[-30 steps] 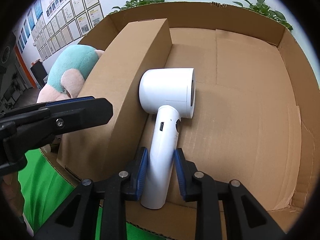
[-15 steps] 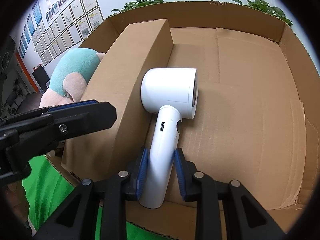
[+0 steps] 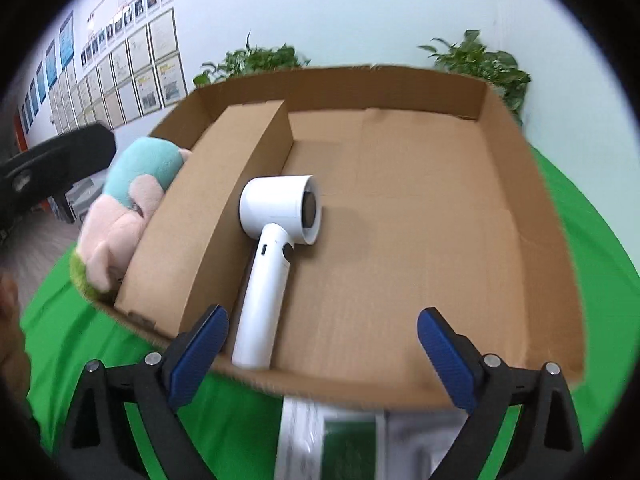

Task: Organize objects
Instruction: 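Withdraw both grippers from the tray toward the white medicine box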

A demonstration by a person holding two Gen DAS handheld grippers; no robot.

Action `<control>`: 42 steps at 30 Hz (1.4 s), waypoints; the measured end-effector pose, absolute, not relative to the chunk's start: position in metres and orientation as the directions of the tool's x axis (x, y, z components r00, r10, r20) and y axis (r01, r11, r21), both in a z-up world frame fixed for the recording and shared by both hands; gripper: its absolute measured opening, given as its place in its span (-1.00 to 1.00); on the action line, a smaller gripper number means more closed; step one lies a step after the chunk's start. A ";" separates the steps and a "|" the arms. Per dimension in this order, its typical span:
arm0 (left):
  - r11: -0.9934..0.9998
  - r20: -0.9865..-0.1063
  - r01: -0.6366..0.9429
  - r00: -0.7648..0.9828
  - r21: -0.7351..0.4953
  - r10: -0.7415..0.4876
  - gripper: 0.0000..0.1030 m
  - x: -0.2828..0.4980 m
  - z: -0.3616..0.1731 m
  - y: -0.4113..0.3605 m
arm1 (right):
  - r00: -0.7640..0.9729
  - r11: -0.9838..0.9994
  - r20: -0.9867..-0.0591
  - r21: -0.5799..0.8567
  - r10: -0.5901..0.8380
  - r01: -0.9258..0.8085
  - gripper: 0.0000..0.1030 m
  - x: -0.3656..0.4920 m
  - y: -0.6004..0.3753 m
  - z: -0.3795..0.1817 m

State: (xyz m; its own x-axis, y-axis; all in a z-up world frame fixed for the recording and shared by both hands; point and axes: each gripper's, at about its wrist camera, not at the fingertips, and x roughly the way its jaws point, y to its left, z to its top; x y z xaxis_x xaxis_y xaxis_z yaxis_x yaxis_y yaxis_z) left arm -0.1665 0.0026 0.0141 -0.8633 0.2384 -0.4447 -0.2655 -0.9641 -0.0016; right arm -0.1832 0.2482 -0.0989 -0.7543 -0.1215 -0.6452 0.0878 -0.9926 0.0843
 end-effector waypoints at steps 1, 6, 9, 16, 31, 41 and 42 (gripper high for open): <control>-0.966 -0.445 -0.258 -0.866 0.007 0.228 0.99 -0.161 0.013 0.005 | -0.768 -0.990 -0.625 0.101 -0.137 0.095 0.86 -0.171 0.253 -0.095; -0.970 -0.442 -0.242 -0.869 -0.008 0.221 0.99 -0.140 0.010 0.009 | -0.829 -0.993 -0.547 0.079 -0.116 0.087 0.86 -0.137 0.257 -0.076; -0.977 -0.405 -0.213 -0.895 0.027 0.185 0.99 -0.126 0.017 0.007 | -0.858 -0.996 -0.506 0.023 -0.091 0.092 0.86 -0.123 0.254 -0.067; -0.984 -0.312 -0.102 -0.949 0.148 0.052 0.99 -0.090 0.056 -0.024 | -0.879 -0.993 -0.462 0.071 -0.115 0.092 0.87 -0.111 0.264 -0.064; -0.966 -0.499 -0.259 -0.838 0.010 0.219 0.99 -0.052 -0.017 0.007 | -0.865 -0.989 -0.480 0.060 -0.145 0.133 0.87 -0.060 0.271 -0.079; -0.941 -0.579 -0.322 -0.751 -0.100 0.318 0.99 -0.065 -0.063 0.027 | -0.842 -0.979 -0.504 0.041 -0.193 0.200 0.85 -0.035 0.259 -0.100; -0.936 -0.588 -0.328 -0.736 -0.126 0.337 0.99 -0.067 -0.067 0.029 | -0.835 -0.983 -0.521 0.045 -0.176 0.179 0.85 -0.037 0.260 -0.104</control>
